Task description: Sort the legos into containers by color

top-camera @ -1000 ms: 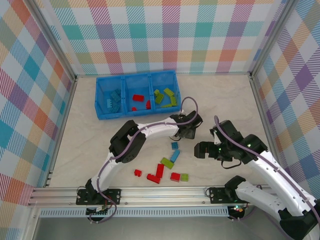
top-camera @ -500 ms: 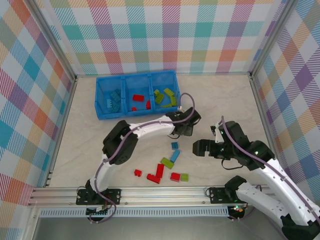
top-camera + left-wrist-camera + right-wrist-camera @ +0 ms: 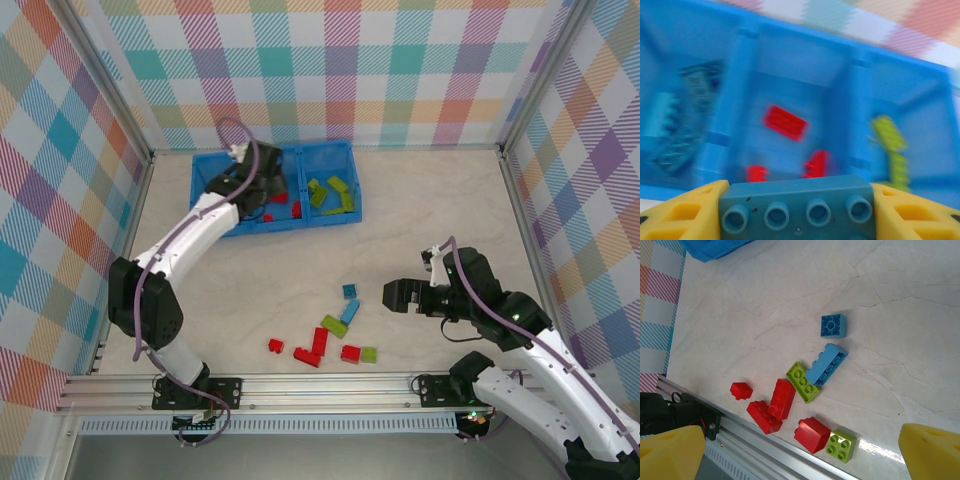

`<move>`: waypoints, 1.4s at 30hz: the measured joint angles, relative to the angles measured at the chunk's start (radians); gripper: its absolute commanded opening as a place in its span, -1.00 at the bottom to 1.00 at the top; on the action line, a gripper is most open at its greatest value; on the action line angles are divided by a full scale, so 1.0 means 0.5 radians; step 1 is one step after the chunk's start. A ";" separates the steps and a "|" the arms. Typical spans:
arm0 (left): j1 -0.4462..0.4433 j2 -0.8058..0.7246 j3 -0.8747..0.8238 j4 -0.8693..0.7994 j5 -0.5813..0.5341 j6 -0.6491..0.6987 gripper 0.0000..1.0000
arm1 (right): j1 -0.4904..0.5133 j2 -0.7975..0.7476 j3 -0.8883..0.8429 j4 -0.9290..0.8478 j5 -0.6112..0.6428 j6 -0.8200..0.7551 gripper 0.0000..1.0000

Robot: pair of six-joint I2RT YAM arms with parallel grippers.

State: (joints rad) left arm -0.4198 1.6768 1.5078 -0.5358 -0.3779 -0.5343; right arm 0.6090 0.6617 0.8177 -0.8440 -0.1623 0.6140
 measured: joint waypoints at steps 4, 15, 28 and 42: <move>0.220 0.072 -0.050 -0.023 -0.059 -0.043 0.05 | 0.000 0.000 -0.011 0.009 0.001 0.001 0.99; 0.496 0.351 -0.023 -0.021 0.033 -0.121 0.50 | -0.001 0.034 -0.012 0.042 0.001 0.016 0.99; 0.382 -0.207 -0.214 0.024 0.292 0.036 0.58 | 0.000 0.153 -0.012 0.125 0.047 0.015 0.99; -0.871 0.095 -0.471 0.035 0.649 -0.036 0.54 | -0.001 0.058 -0.081 0.283 0.090 0.014 0.99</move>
State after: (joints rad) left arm -0.8551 1.7245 1.2724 -0.5182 -0.0536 -0.5522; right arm 0.6086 0.6907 0.7773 -0.7025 -0.1173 0.6212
